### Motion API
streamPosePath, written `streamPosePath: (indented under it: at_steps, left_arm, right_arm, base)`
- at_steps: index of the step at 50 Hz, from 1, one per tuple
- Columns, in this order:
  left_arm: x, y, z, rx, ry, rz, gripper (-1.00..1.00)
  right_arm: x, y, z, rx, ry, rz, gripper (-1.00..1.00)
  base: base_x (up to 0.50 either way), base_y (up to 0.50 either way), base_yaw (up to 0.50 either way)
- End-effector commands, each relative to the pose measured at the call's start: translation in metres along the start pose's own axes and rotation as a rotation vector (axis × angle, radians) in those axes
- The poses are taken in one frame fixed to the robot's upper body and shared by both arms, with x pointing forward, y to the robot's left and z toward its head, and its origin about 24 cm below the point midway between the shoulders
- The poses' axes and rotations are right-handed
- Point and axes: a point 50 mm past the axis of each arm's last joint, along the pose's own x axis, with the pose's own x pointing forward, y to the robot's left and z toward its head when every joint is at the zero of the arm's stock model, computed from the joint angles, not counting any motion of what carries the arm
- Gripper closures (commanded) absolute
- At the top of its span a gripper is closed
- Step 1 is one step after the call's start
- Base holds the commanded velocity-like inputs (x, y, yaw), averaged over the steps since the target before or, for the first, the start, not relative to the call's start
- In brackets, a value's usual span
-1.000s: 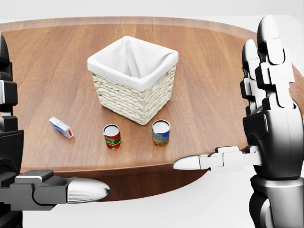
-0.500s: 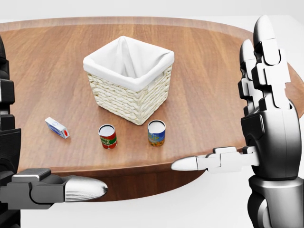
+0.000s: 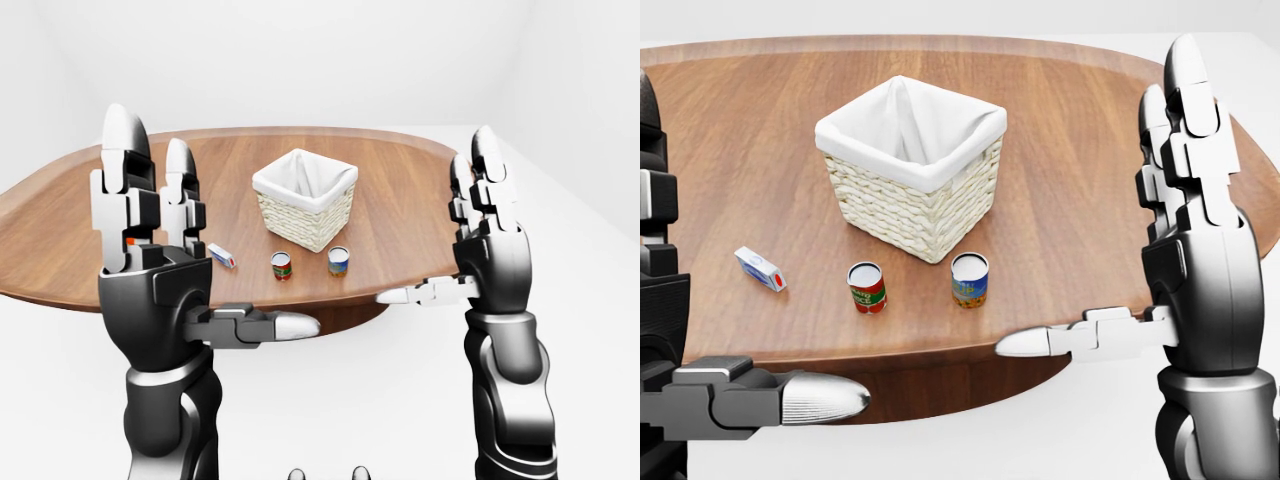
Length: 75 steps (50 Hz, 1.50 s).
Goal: Pick up the alphabet soup and the cream cheese box, and put them in the basket.
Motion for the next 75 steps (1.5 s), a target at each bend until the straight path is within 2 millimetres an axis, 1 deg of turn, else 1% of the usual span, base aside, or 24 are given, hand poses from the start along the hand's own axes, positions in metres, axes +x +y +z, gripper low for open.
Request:
streamPosePath:
  at_steps: [1, 17, 18, 25, 28, 32, 36, 39, 43, 46, 49, 53, 55, 61, 68, 72, 75]
  left_arm:
    - [-0.0002, 0.0000, -0.0006, 0.002, 0.003, -0.001, -1.00]
    - [-0.0002, 0.0000, -0.0006, 0.002, 0.003, -0.001, -1.00]
    - [0.0001, 0.0017, -0.0030, -0.002, 0.012, 0.005, -1.00]
    - [0.0002, 0.0014, -0.0008, -0.005, 0.003, 0.007, -1.00]
    - [0.0005, 0.0016, -0.0020, -0.005, 0.007, 0.008, -1.00]
    - [0.0001, 0.0020, -0.0007, 0.002, 0.003, 0.015, -1.00]
    - [0.0002, 0.0022, -0.0019, 0.004, 0.007, 0.017, -1.00]
    - [0.0007, 0.0018, 0.0011, 0.001, -0.007, 0.018, -1.00]
    - [0.0011, 0.0019, -0.0013, 0.001, 0.001, 0.017, -1.00]
    - [0.0008, 0.0026, -0.0051, 0.001, 0.019, 0.018, -1.00]
    - [0.0017, 0.0022, -0.0010, -0.003, -0.001, 0.020, -1.00]
    - [0.0008, 0.0027, -0.0043, -0.001, 0.016, 0.020, -1.00]
    - [0.0013, 0.0024, -0.0016, -0.003, 0.002, 0.020, -1.00]
    - [0.0009, 0.0027, -0.0024, -0.002, 0.007, 0.020, -1.00]
    - [0.0009, 0.0027, -0.0014, -0.003, 0.003, 0.021, -1.00]
    - [0.0005, 0.0033, -0.0022, -0.002, 0.008, 0.023, -1.00]
    - [0.0009, 0.0030, 0.0008, -0.004, -0.007, 0.025, -1.00]
  right_arm:
    - [0.0005, 0.0010, -0.0003, -0.005, 0.001, 0.002, -1.00]
    - [0.0005, 0.0010, -0.0003, -0.005, 0.001, 0.002, -1.00]
    - [0.0004, 0.0012, 0.0007, 0.000, -0.003, -0.002, -1.00]
    - [-0.0015, -0.0018, 0.0006, 0.018, -0.001, -0.007, -1.00]
    - [-0.0029, -0.0019, 0.0064, 0.030, -0.024, 0.002, -1.00]
    - [-0.0046, 0.0032, 0.0049, 0.034, -0.014, 0.055, -1.00]
    - [-0.0044, 0.0012, 0.0049, 0.038, -0.014, 0.041, -1.00]
    - [-0.0043, 0.0020, 0.0075, 0.043, -0.026, 0.047, -1.00]
    - [-0.0047, 0.0021, 0.0041, 0.041, -0.010, 0.049, -1.00]
    - [-0.0046, 0.0015, 0.0070, 0.043, -0.023, 0.044, -1.00]
    - [-0.0047, 0.0019, 0.0072, 0.041, -0.024, 0.046, -1.00]
    - [-0.0048, 0.0019, 0.0067, 0.041, -0.021, 0.044, -1.00]
    - [-0.0048, 0.0022, 0.0077, 0.040, -0.025, 0.045, -1.00]
    - [-0.0050, 0.0033, 0.0036, 0.036, -0.007, 0.052, -1.00]
    - [-0.0047, 0.0039, 0.0069, 0.031, -0.021, 0.054, -1.00]
    - [-0.0052, 0.0043, 0.0048, 0.031, -0.011, 0.057, -1.00]
    - [-0.0052, 0.0046, 0.0034, 0.031, -0.005, 0.059, -1.00]
  base:
    - [0.00, 0.00, 0.00]
    - [0.00, 0.00, 0.00]
    - [0.00, 0.00, 0.00]
    - [0.00, 0.00, 0.00]
    - [0.00, 0.00, 0.00]
    - [0.00, 0.00, 0.00]
    - [0.00, 0.00, 0.00]
    - [0.00, 0.00, 0.00]
    - [0.00, 0.00, 0.00]
    - [0.16, 0.00, 0.00]
    - [0.17, 0.00, 0.00]
    - [0.17, 0.00, 0.00]
    - [0.17, 0.00, 0.00]
    - [0.16, 0.00, 0.00]
    - [0.12, 0.00, 0.00]
    - [0.07, 0.00, 0.00]
    - [0.05, 0.00, 0.00]
